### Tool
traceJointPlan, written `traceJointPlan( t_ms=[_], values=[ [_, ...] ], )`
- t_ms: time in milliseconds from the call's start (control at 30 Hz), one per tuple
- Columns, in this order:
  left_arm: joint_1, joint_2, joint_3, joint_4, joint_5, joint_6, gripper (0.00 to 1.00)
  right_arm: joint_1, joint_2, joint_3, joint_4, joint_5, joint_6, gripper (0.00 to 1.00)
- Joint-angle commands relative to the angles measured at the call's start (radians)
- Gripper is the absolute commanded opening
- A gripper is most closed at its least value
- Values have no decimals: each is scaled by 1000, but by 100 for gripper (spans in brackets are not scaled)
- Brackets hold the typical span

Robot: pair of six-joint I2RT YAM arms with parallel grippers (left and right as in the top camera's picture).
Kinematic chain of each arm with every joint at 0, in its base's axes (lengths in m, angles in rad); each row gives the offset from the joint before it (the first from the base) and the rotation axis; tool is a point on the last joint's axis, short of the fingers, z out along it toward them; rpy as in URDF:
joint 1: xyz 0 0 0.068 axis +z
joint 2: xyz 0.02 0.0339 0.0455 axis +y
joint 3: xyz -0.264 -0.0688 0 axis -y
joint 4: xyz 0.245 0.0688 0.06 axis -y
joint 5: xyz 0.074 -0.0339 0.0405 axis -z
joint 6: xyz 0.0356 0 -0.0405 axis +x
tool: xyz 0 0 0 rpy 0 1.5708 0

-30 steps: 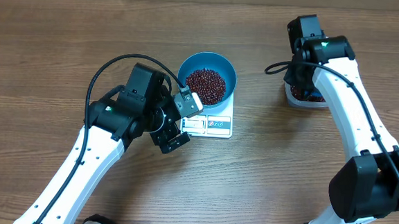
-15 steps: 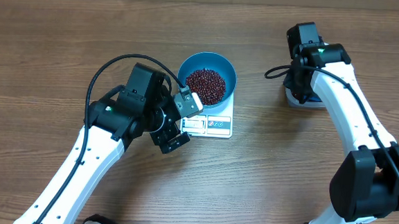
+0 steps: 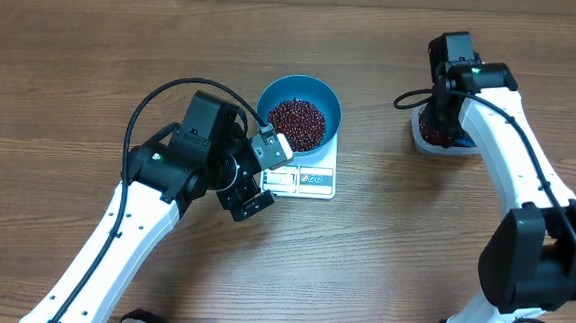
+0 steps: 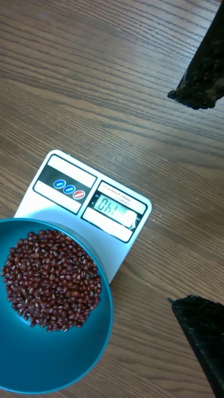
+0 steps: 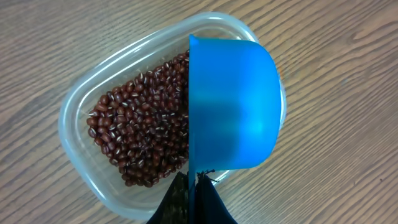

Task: Scoop item into bowl and weigh 150g on scale
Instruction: 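Lower the blue scoop into the tub of red beans, right gripper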

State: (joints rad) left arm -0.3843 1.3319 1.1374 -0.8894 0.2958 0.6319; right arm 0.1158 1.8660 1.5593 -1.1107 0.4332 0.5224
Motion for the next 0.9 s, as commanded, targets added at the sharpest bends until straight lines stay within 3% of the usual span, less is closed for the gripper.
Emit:
traceJointPlan(
  t_ms=[0,233,633,867],
  values=[
    [-2,5,-5,4,8,19,100,-1,26,-3,7,-2,-4,4],
    [-2,5,-5,4,8,19,100,-1,72,-3,4,-20,-29,4],
    [-2,5,-5,4,8,19,100,-1,71,-2,50,-254,-85,4],
    [-2,5,-5,4,8,19,100,-7,37,18,51,-251,-84,4]
  ],
)
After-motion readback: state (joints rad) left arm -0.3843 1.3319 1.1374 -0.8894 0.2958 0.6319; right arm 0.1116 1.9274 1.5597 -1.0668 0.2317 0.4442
